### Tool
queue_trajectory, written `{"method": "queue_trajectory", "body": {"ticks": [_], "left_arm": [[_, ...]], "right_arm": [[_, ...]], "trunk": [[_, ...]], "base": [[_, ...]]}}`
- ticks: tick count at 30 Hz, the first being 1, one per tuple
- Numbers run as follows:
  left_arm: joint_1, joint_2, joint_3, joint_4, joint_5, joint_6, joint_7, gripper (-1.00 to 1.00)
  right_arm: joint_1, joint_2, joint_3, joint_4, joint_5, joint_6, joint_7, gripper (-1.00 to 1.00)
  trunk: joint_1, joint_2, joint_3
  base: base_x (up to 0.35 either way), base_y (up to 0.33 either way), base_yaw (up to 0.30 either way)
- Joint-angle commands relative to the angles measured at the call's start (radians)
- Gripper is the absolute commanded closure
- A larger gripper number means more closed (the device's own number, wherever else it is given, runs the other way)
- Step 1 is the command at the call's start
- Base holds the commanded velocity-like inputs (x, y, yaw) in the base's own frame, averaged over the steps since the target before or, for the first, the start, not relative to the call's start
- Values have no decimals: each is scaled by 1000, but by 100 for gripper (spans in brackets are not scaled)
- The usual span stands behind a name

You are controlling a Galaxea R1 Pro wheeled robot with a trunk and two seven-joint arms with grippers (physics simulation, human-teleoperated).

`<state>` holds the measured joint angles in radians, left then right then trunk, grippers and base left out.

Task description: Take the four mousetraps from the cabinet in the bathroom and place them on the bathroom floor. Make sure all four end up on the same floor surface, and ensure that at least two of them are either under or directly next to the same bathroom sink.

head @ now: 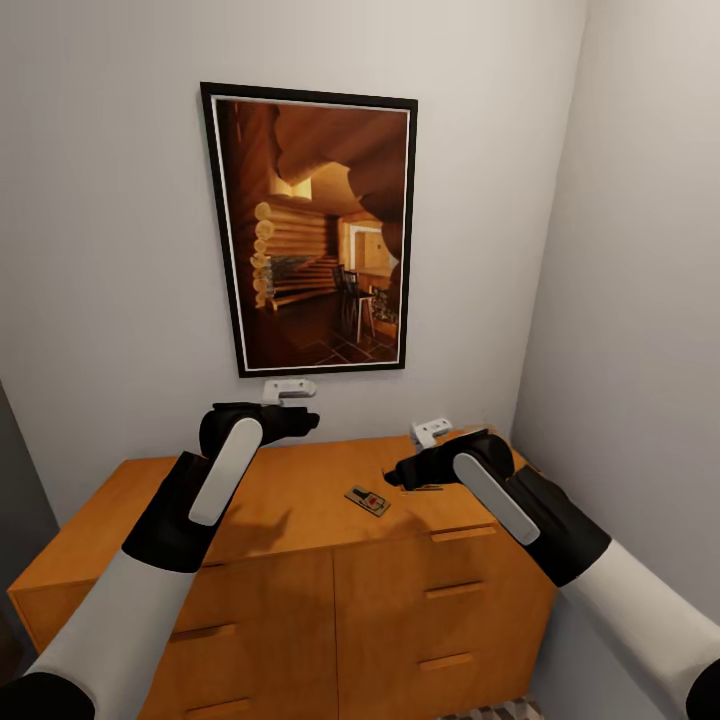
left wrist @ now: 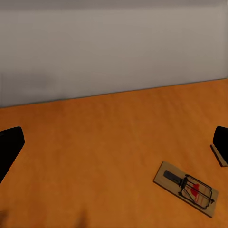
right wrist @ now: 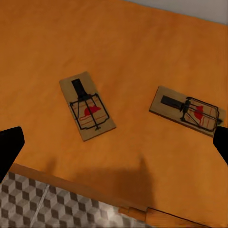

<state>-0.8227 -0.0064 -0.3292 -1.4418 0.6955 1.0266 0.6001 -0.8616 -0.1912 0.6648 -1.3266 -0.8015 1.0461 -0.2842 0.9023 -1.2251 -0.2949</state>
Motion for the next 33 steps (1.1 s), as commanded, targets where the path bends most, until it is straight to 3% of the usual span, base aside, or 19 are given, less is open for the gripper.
{"method": "queue_trajectory", "body": {"ticks": [1,14,33], "left_arm": [[-1,0,-1,-1,10,2,10,-100],[-1,2,0,9,12,3,11,-100],[-1,2,0,20,10,3,11,-100]], "right_arm": [[-1,-1,3,-1,-10,1,-10,-100],[25,-20,56,-1,-8,1,-11,-100],[27,-13,41,-8,-8,1,-8,-100]], "trunk": [[0,-1,-1],[0,-1,-1],[0,-1,-1]], "base": [[0,0,0],[0,0,0],[0,0,0]]}}
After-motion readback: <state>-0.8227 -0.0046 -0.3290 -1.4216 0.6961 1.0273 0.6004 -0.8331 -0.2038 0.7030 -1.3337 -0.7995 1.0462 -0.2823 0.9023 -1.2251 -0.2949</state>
